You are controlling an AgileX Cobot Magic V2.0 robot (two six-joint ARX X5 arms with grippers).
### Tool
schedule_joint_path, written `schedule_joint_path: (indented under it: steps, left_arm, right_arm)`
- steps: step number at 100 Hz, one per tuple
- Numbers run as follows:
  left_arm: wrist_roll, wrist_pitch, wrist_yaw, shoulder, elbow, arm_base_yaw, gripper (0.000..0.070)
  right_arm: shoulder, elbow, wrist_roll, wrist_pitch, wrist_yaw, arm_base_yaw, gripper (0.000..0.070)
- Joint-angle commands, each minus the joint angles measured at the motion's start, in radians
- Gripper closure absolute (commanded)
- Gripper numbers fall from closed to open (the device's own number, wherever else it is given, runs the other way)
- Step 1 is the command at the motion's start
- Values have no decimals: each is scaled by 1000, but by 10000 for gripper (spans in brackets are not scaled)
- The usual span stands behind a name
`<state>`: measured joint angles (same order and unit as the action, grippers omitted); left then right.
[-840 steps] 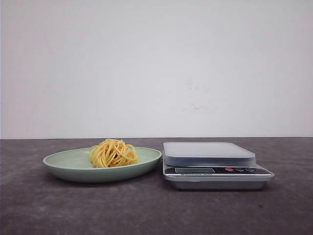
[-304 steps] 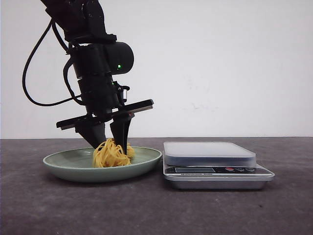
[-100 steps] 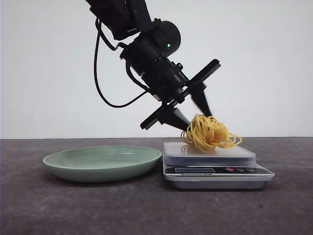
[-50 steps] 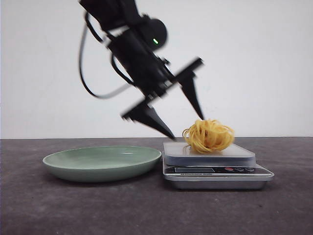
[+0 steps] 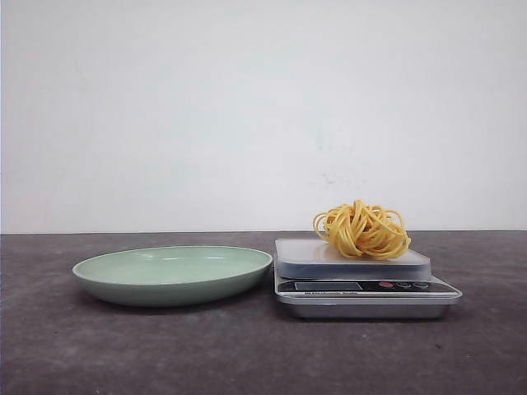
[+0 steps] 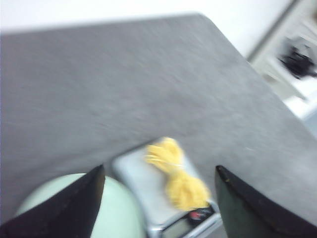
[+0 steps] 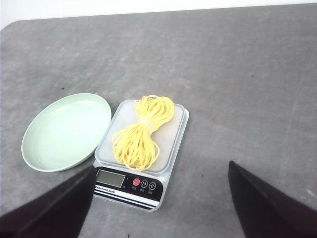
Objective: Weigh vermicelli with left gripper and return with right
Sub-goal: 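Withdraw the left gripper upward, leaving vermicelli on the scale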
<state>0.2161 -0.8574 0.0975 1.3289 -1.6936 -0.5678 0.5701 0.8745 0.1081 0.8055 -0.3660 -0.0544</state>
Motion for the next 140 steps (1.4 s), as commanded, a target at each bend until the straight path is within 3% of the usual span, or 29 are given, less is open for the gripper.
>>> schedule_joint_path:
  steps: [1, 19, 43, 70, 100, 122, 140]
  left_arm:
    - [-57, -25, -89, -63, -19, -15, 266]
    - [-78, -151, -257, -261, -18, -22, 266]
    - [-64, -365, -362, -498, -10, -22, 271]
    - [-36, -441, -434, -716, 46, -21, 272]
    - [63, -449, -428, -943, 349, -22, 272]
    - [93, -428, -384, -1072, 613, -22, 272]
    - [107, -425, -386, -1101, 701, -22, 272]
  right_arm:
    - [3, 19, -15, 1, 0, -3, 160]
    - [3, 19, -20, 4, 0, -3, 160]
    - [3, 19, -31, 10, -1, -3, 160]
    - [3, 19, -34, 16, -1, -3, 160]
    - [3, 19, -38, 69, -1, -3, 160]
    - [3, 19, -39, 78, -1, -3, 160]
    - [3, 19, -39, 79, -3, -3, 160]
